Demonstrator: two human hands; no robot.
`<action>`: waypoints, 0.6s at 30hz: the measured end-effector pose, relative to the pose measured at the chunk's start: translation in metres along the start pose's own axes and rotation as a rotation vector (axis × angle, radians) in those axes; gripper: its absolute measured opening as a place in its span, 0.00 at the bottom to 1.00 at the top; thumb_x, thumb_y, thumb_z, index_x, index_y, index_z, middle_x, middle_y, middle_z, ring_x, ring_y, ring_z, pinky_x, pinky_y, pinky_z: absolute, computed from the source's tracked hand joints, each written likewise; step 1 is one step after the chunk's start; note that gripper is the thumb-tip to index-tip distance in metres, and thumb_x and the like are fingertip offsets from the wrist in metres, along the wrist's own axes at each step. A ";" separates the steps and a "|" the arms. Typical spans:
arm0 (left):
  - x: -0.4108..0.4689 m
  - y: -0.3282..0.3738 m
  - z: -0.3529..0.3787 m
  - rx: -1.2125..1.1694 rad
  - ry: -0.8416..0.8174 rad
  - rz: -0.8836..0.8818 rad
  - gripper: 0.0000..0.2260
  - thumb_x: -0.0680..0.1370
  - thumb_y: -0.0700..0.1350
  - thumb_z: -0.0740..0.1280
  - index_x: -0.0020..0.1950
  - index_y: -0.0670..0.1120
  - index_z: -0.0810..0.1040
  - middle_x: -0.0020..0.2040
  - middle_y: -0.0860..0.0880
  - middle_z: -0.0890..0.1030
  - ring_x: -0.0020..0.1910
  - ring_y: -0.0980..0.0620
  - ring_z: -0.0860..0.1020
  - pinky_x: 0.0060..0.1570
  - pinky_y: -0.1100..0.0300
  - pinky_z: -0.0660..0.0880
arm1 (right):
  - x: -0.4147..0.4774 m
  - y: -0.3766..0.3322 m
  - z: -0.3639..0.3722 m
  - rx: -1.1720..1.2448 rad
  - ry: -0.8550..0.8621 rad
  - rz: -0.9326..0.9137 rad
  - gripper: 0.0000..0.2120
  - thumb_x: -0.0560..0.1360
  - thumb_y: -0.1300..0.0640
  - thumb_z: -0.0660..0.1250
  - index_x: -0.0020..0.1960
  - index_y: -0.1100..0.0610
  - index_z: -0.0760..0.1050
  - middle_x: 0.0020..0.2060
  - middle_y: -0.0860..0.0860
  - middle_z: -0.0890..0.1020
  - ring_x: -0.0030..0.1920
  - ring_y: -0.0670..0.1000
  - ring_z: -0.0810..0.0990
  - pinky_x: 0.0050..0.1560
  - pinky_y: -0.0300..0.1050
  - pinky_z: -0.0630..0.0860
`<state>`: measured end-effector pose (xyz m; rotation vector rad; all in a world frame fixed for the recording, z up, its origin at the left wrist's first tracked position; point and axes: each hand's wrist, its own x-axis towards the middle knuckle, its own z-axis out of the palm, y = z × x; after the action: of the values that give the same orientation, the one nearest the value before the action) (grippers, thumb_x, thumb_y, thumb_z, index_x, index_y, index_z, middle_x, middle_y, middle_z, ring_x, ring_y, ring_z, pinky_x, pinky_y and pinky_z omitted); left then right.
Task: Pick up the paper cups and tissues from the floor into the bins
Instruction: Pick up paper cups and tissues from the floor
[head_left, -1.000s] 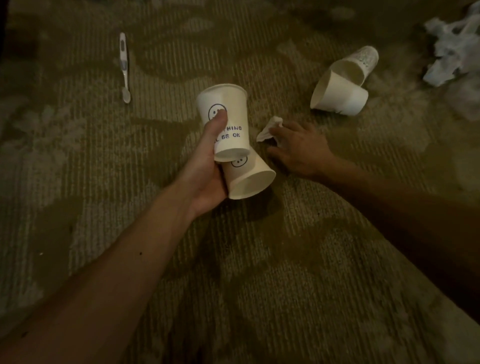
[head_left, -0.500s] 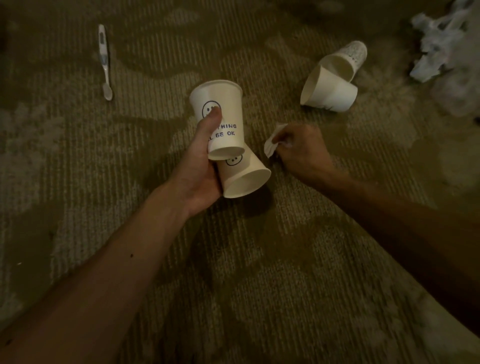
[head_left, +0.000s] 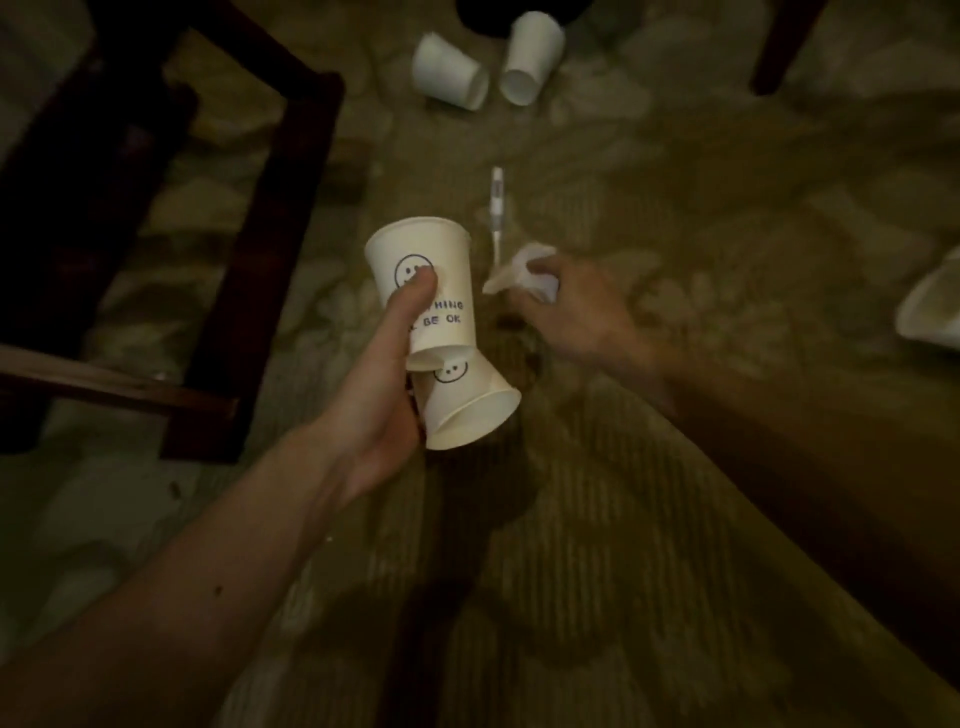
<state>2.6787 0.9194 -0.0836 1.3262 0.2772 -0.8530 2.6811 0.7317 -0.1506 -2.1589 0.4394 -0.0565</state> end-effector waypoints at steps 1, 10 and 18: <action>-0.002 0.001 -0.009 -0.007 0.017 0.015 0.26 0.65 0.64 0.70 0.55 0.49 0.82 0.43 0.49 0.85 0.42 0.52 0.84 0.42 0.55 0.81 | 0.011 -0.009 0.009 -0.021 -0.038 -0.087 0.20 0.78 0.50 0.67 0.69 0.52 0.72 0.62 0.45 0.74 0.54 0.43 0.74 0.49 0.30 0.71; -0.019 -0.029 -0.057 0.013 0.082 -0.033 0.26 0.67 0.65 0.67 0.57 0.49 0.81 0.43 0.49 0.83 0.42 0.52 0.82 0.46 0.56 0.80 | 0.071 -0.003 0.055 -0.745 -0.293 -0.163 0.36 0.79 0.32 0.45 0.77 0.55 0.58 0.76 0.58 0.62 0.75 0.60 0.59 0.74 0.60 0.55; -0.030 -0.019 -0.057 0.131 0.003 -0.031 0.25 0.69 0.65 0.67 0.59 0.51 0.81 0.48 0.48 0.84 0.47 0.50 0.83 0.50 0.53 0.80 | 0.026 -0.008 0.052 -0.414 -0.020 -0.282 0.21 0.81 0.48 0.59 0.47 0.66 0.79 0.45 0.61 0.82 0.42 0.57 0.81 0.44 0.44 0.74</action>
<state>2.6618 0.9831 -0.0936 1.4483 0.2486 -0.9079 2.7180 0.7680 -0.1776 -2.6151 0.1374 -0.1088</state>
